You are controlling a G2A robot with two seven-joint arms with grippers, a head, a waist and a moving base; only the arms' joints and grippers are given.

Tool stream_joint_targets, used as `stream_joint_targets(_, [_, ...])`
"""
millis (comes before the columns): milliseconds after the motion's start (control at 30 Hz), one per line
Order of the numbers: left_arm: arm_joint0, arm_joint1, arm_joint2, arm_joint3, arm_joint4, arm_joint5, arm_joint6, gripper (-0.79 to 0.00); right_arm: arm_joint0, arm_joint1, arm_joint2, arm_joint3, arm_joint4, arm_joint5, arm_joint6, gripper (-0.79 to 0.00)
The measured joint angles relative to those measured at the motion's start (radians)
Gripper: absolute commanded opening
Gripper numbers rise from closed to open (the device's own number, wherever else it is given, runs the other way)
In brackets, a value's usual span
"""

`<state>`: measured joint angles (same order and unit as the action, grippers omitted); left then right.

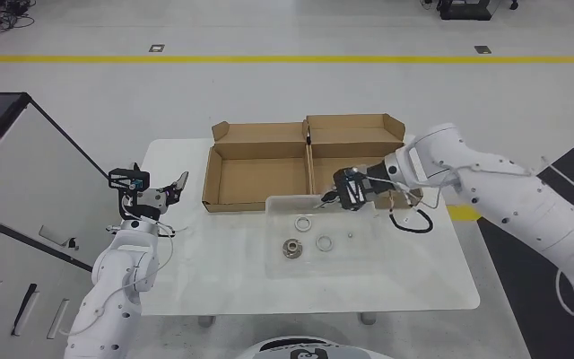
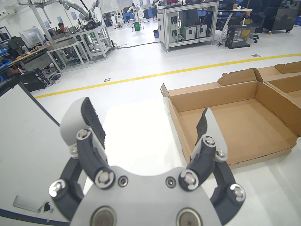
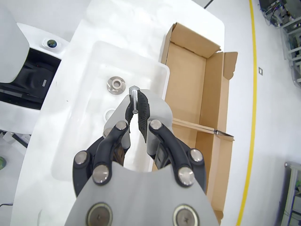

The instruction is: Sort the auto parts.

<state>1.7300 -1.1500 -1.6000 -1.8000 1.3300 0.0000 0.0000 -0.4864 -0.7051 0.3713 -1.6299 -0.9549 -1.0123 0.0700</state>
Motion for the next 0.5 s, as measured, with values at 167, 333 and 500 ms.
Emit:
stream_joint_targets(167, [0.0, 0.0, 0.0, 0.0, 0.0, 0.0, 0.0, 0.0, 0.008, 0.015, -0.017, 0.003, -0.124, 0.0, -0.229, -0.785])
stream_joint_targets(333, [0.0, 0.0, 0.0, 0.0, 0.0, 0.0, 0.0, 0.0, 0.018, 0.037, -0.04, 0.022, -0.277, 0.0, -0.492, -0.785])
stream_joint_targets(500, [0.0, 0.0, 0.0, 0.0, 0.0, 0.0, 0.0, 0.0, 0.024, 0.049, -0.056, 0.045, -0.38, 0.0, -0.661, -0.785])
